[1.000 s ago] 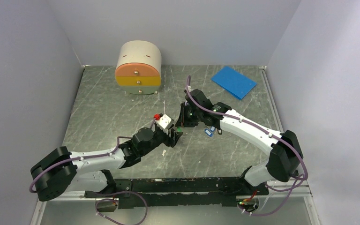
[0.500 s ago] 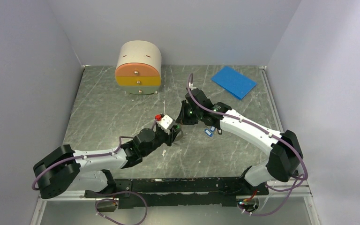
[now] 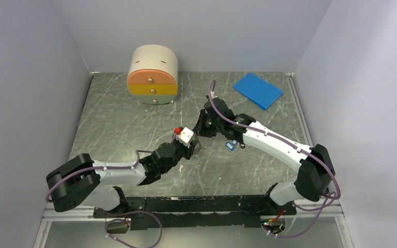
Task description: Remove the keys from the keyring
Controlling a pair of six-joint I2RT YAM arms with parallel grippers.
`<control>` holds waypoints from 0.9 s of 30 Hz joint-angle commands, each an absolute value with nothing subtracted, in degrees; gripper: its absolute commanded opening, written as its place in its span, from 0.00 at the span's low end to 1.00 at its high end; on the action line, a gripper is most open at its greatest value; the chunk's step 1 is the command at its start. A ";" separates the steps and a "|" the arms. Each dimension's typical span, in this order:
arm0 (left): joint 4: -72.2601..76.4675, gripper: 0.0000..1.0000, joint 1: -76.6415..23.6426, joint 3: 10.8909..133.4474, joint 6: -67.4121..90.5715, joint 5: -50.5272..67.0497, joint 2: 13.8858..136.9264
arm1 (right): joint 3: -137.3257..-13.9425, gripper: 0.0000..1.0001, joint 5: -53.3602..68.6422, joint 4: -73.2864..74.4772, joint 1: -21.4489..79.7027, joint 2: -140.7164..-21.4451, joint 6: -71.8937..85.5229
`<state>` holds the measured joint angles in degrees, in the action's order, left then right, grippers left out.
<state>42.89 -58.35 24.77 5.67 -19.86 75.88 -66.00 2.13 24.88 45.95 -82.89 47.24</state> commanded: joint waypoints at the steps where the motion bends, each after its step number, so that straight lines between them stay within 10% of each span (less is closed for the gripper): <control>1: 49.79 0.31 -58.57 25.09 3.07 -25.28 75.93 | -65.40 0.03 3.61 24.01 46.58 -80.03 48.87; 9: 48.09 0.03 -59.54 24.70 1.83 -25.42 73.47 | -64.14 0.27 2.81 22.51 46.58 -78.79 49.73; 27: 29.67 0.02 -59.35 25.26 1.75 -18.65 62.38 | -45.18 0.55 21.94 -2.87 35.03 -63.42 21.53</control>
<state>35.79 -59.37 23.44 2.57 -22.17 66.37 -51.94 10.85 10.79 39.40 -67.13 33.50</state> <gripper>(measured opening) 0.042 0.546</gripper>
